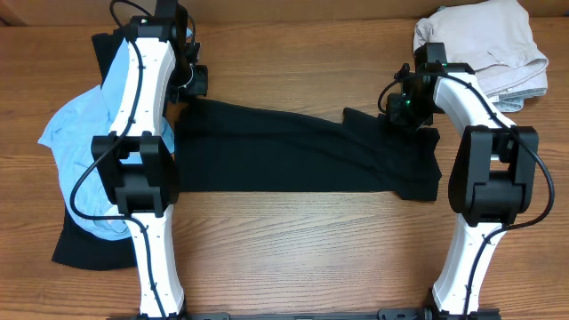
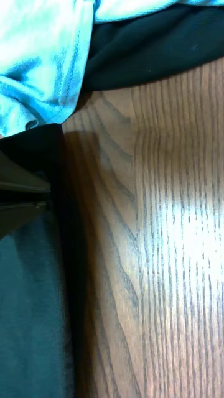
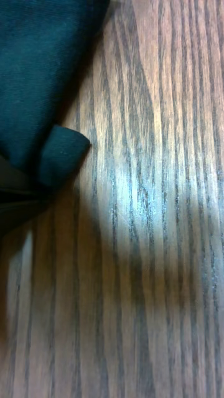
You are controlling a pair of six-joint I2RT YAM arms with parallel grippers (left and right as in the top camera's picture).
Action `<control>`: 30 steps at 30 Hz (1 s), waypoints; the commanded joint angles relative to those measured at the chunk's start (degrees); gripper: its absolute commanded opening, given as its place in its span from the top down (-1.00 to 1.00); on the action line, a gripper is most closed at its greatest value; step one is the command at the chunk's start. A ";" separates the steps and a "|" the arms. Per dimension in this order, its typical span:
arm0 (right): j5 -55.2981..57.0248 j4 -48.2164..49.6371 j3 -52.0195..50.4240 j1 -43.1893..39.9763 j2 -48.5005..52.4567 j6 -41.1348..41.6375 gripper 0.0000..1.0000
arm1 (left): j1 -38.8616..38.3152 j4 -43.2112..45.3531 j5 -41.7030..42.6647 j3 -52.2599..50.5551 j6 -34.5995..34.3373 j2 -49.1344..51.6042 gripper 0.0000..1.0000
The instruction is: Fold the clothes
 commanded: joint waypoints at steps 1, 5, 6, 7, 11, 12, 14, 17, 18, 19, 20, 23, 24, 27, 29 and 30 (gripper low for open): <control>0.04 -0.15 4.76 0.26 -0.17 0.02 0.92 | -0.31 0.74 0.28 1.09 0.76 0.20 0.92; 0.09 -1.03 12.81 0.26 -0.79 0.20 0.92 | -0.09 1.79 0.09 2.62 0.76 0.20 0.92; 0.09 -0.90 15.37 0.26 -0.81 0.33 0.92 | 0.07 1.97 -0.07 3.52 0.74 0.20 0.92; 0.11 -0.68 17.53 0.24 -0.81 1.09 0.92 | 0.26 2.19 -0.09 4.37 0.74 0.20 0.92; 0.02 2.80 23.87 0.22 -0.81 3.04 0.92 | 1.03 4.07 -0.09 7.69 0.72 0.20 0.92; -0.09 5.25 24.96 0.22 -0.81 3.02 0.92 | 1.20 5.55 -0.07 8.66 0.72 0.20 0.92; -0.09 8.24 25.05 0.22 -0.81 2.99 0.92 | 1.25 8.04 -0.07 9.16 0.76 0.20 0.92; -0.09 10.27 25.00 0.22 -0.79 2.99 0.92 | 1.25 11.34 -0.09 9.16 0.92 0.20 0.92; -0.11 11.02 25.03 0.22 -0.79 3.02 0.92 | 1.22 12.55 -0.07 9.16 0.92 0.20 0.92; -0.11 11.93 25.03 0.22 -0.96 3.02 0.92 | 1.25 13.75 -0.07 9.16 0.90 0.20 0.92; -0.11 12.33 25.03 0.20 -1.09 3.02 0.92 | 1.25 14.21 -0.07 9.25 0.90 0.20 0.92; -0.15 12.39 25.07 0.04 -2.05 3.04 0.92 | 1.25 14.34 -0.04 10.40 0.90 0.20 0.92; -0.20 11.80 25.07 0.00 -2.82 3.04 0.92 | 1.22 13.77 -0.04 11.08 0.90 0.20 0.92; -0.20 8.90 25.07 0.00 -4.94 3.04 0.92 | 1.22 10.82 -0.02 13.25 0.87 0.20 0.92; -0.15 5.20 25.07 0.00 -6.58 3.06 0.92 | 1.22 7.72 -0.02 14.60 0.87 0.17 0.92; -0.13 2.99 25.07 0.00 -7.39 3.06 0.92 | 1.22 6.03 -0.04 15.08 0.87 0.20 0.92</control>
